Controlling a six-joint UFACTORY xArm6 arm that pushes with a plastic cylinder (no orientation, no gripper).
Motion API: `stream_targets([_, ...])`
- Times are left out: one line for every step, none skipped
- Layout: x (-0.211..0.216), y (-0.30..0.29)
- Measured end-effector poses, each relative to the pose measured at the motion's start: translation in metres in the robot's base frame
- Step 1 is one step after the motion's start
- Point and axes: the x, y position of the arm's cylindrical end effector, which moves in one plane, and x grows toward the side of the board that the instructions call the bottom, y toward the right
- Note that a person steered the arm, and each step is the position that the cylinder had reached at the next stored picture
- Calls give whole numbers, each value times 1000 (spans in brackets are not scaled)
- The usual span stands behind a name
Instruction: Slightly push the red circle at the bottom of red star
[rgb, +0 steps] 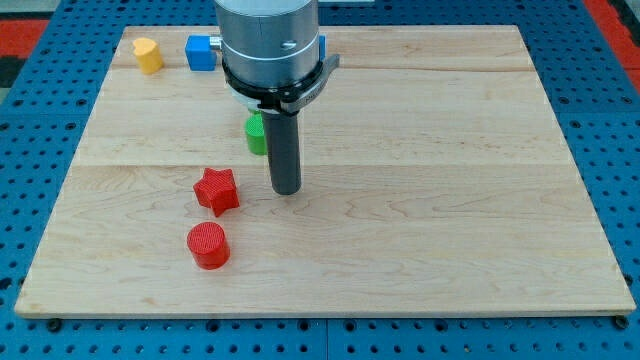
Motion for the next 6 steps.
stream_targets([28, 10])
stream_targets([70, -2])
stream_targets([96, -32])
stream_targets([103, -87])
stream_targets([104, -162])
stream_targets([102, -179])
